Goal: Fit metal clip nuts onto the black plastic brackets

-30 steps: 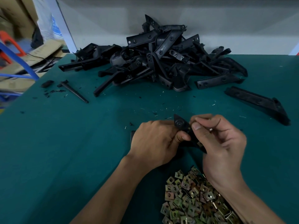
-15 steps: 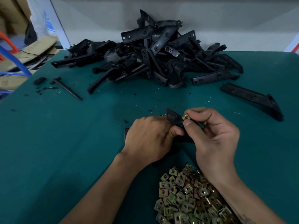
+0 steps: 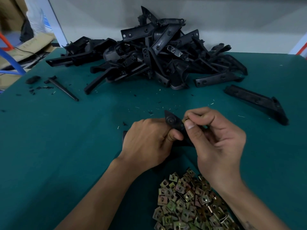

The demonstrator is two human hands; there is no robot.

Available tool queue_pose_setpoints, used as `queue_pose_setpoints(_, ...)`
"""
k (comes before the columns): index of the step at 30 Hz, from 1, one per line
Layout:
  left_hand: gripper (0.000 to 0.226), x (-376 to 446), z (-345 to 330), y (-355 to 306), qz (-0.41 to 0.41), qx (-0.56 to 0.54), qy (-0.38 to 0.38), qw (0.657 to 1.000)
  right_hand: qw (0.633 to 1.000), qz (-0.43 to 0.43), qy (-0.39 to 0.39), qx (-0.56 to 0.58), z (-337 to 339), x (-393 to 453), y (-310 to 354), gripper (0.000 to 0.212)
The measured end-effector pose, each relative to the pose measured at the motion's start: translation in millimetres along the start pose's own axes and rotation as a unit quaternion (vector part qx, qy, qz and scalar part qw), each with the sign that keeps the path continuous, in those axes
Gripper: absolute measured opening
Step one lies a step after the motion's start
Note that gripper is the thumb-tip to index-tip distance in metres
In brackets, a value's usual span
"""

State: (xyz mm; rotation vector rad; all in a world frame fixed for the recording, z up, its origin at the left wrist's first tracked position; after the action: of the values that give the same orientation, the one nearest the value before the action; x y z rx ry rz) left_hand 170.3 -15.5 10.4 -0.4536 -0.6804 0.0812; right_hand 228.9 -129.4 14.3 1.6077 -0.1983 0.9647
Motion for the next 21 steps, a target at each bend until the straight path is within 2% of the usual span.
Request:
queue_pose_setpoints(3, 0.024, -1, 3, -2, -0.009, -0.010, -0.014, 1.000, 1.000, -0.019, -0.008, 0.020, 0, -1, -4, 0.010)
queue_pose_setpoints(6, 0.043, 0, 2, 2, 0.014, -0.005, -0.015, 1.000, 0.997, -0.039, -0.019, 0.056, 4, 1, -8, 0.016)
queue_pose_setpoints(11, 0.069, -1, 1, 4, 0.024, -0.016, -0.007, 1.000, 0.988, -0.068, -0.082, 0.116, 9, -2, -16, 0.029)
queue_pose_setpoints(17, 0.075, -2, 2, 0, 0.007, 0.003, -0.007, 1.000, 0.995, -0.042, -0.068, 0.061, 10, -2, -12, 0.024)
queue_pose_setpoints(21, 0.073, -2, 1, 0, 0.000, 0.007, 0.004, 1.000, 0.999, -0.019, -0.011, 0.025, 1, -3, -5, 0.018)
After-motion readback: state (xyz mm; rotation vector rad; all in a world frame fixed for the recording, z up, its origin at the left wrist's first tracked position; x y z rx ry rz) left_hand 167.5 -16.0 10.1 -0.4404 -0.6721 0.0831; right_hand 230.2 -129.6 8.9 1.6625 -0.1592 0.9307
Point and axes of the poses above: each hand's wrist, its own x-axis towards the middle knuckle, its own z-axis out of the back of the hand, y = z × x, the point moved 10 cm from there along x, towards the middle knuckle, and after that the axes turned 7 degrees about z, right-handed, at the moved point
